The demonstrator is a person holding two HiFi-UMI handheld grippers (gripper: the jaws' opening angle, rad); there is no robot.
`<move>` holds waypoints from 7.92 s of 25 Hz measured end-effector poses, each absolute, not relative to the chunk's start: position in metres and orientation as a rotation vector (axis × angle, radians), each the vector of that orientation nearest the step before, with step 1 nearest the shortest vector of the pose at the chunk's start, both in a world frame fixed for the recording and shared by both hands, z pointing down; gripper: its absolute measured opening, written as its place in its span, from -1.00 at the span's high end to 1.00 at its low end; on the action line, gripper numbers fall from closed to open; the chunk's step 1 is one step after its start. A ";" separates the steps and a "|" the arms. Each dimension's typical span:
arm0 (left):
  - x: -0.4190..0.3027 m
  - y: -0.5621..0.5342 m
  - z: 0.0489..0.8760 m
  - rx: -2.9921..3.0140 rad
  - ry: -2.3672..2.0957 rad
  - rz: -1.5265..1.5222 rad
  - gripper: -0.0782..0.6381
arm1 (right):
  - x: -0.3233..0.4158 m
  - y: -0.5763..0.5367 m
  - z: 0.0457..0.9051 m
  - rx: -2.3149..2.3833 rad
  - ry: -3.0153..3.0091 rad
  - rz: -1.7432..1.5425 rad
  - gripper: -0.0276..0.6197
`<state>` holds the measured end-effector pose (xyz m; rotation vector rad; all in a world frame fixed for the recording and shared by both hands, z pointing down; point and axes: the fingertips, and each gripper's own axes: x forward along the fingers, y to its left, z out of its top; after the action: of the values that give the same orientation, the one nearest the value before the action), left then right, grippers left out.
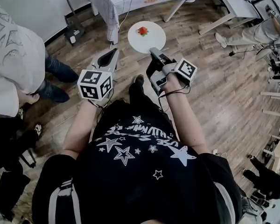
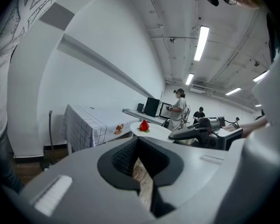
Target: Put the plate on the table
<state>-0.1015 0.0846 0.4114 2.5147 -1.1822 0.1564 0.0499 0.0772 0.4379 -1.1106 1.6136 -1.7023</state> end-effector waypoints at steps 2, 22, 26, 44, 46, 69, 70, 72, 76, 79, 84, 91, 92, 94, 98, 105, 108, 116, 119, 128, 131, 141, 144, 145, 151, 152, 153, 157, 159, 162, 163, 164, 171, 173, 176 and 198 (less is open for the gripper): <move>-0.100 0.085 0.413 2.522 -1.174 0.163 0.76 | 0.052 0.076 0.439 -1.116 1.623 -1.695 0.84; -0.086 -0.054 0.425 2.416 -1.317 0.189 0.76 | 0.075 -0.090 0.449 -1.013 1.741 -1.730 0.84; -0.085 -0.069 0.426 2.400 -1.348 0.196 0.76 | 0.077 -0.118 0.437 -0.953 1.816 -1.694 0.84; -0.049 -0.199 0.434 2.268 -1.451 0.217 0.76 | 0.112 -0.245 0.455 -0.857 1.843 -1.854 0.84; -0.040 -0.202 0.441 2.253 -1.462 0.208 0.76 | 0.123 -0.243 0.460 -0.847 1.854 -1.863 0.84; -0.067 -0.247 0.449 2.195 -1.583 0.188 0.76 | 0.090 -0.293 0.483 -0.821 1.915 -1.959 0.84; -0.068 -0.250 0.450 2.194 -1.585 0.182 0.76 | 0.087 -0.295 0.485 -0.819 1.917 -1.966 0.84; -0.072 -0.260 0.450 2.197 -1.582 0.179 0.76 | 0.079 -0.303 0.490 -0.820 1.923 -1.978 0.84; -0.084 -0.278 0.455 2.199 -1.562 0.207 0.76 | 0.065 -0.323 0.500 -0.831 1.923 -1.992 0.84; -0.092 -0.291 0.462 2.183 -1.543 0.224 0.76 | 0.057 -0.336 0.509 -0.833 1.907 -2.006 0.84; -0.095 -0.313 0.471 2.190 -1.499 0.256 0.76 | 0.052 -0.352 0.529 -0.854 1.891 -2.037 0.84; -0.095 -0.339 0.481 2.202 -1.446 0.287 0.76 | 0.051 -0.367 0.555 -0.883 1.874 -2.089 0.84; -0.095 -0.342 0.483 2.200 -1.440 0.290 0.76 | 0.051 -0.369 0.558 -0.887 1.873 -2.095 0.84; -0.096 -0.345 0.488 2.193 -1.432 0.296 0.76 | 0.050 -0.371 0.563 -0.888 1.864 -2.107 0.84; -0.097 -0.349 0.495 2.177 -1.426 0.301 0.76 | 0.052 -0.371 0.569 -0.894 1.859 -2.125 0.84; -0.096 -0.353 0.497 2.168 -1.426 0.297 0.76 | 0.055 -0.373 0.574 -0.887 1.802 -2.122 0.84; -0.095 -0.352 0.497 2.166 -1.430 0.292 0.76 | 0.056 -0.371 0.577 -0.900 1.780 -2.136 0.84; -0.088 -0.350 0.496 2.161 -1.431 0.292 0.76 | 0.057 -0.369 0.576 -0.881 1.783 -2.150 0.84; -0.085 -0.350 0.495 2.163 -1.436 0.292 0.76 | 0.059 -0.368 0.574 -0.841 1.777 -2.134 0.83; -0.082 -0.343 0.485 2.172 -1.463 0.286 0.76 | 0.069 -0.353 0.571 -0.855 1.855 -2.145 0.65; -0.081 -0.339 0.483 2.165 -1.476 0.279 0.76 | 0.070 -0.352 0.571 -0.853 1.844 -2.150 0.64; -0.071 -0.314 0.480 2.146 -1.493 0.281 0.76 | 0.067 -0.360 0.574 -0.877 1.860 -2.152 0.58; -0.071 -0.311 0.479 2.144 -1.496 0.279 0.76 | 0.067 -0.359 0.573 -0.883 1.897 -2.154 0.53; -0.070 -0.311 0.478 2.146 -1.496 0.280 0.76 | 0.067 -0.358 0.572 -0.878 1.913 -2.154 0.53; -0.067 -0.310 0.473 2.152 -1.520 0.251 0.76 | 0.075 -0.345 0.571 -0.887 2.000 -2.141 0.51; -0.067 -0.308 0.471 2.154 -1.526 0.244 0.76 | 0.077 -0.341 0.571 -0.890 1.994 -2.140 0.51; -0.066 -0.306 0.469 2.155 -1.532 0.237 0.76 | 0.080 -0.336 0.570 -0.892 1.987 -2.139 0.51; -0.063 -0.289 0.465 2.148 -1.552 0.204 0.76 | 0.089 -0.316 0.565 -0.881 2.017 -2.119 0.51; -0.060 -0.277 0.463 2.148 -1.558 0.194 0.76 | 0.090 -0.305 0.557 -0.861 2.068 -2.091 0.51; -0.055 -0.260 0.459 2.151 -1.567 0.183 0.76 | 0.088 -0.292 0.538 -0.816 2.141 -2.034 0.51; -0.054 -0.254 0.457 2.152 -1.571 0.180 0.76 | 0.087 -0.289 0.531 -0.803 2.163 -2.010 0.51; -0.052 -0.249 0.455 2.152 -1.575 0.176 0.76 | 0.086 -0.287 0.523 -0.797 2.189 -1.980 0.51; -0.038 -0.224 0.437 2.181 -1.584 0.156 0.76 | 0.085 -0.289 0.461 -0.849 2.429 -1.606 0.54; -0.035 -0.221 0.434 2.195 -1.573 0.156 0.76 | 0.085 -0.289 0.446 -0.860 2.453 -1.513 0.65; -0.033 -0.220 0.431 2.211 -1.557 0.165 0.76 | 0.085 -0.286 0.429 -0.882 2.493 -1.401 0.72; -0.092 -0.084 0.408 2.376 -1.407 0.107 0.76 | -0.010 -0.119 0.389 -1.085 2.732 -0.986 0.86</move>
<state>-0.0919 -0.0839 0.4076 2.3761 -1.4074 0.1066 -0.0095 -0.1188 0.3894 -1.0855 2.7319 -0.9855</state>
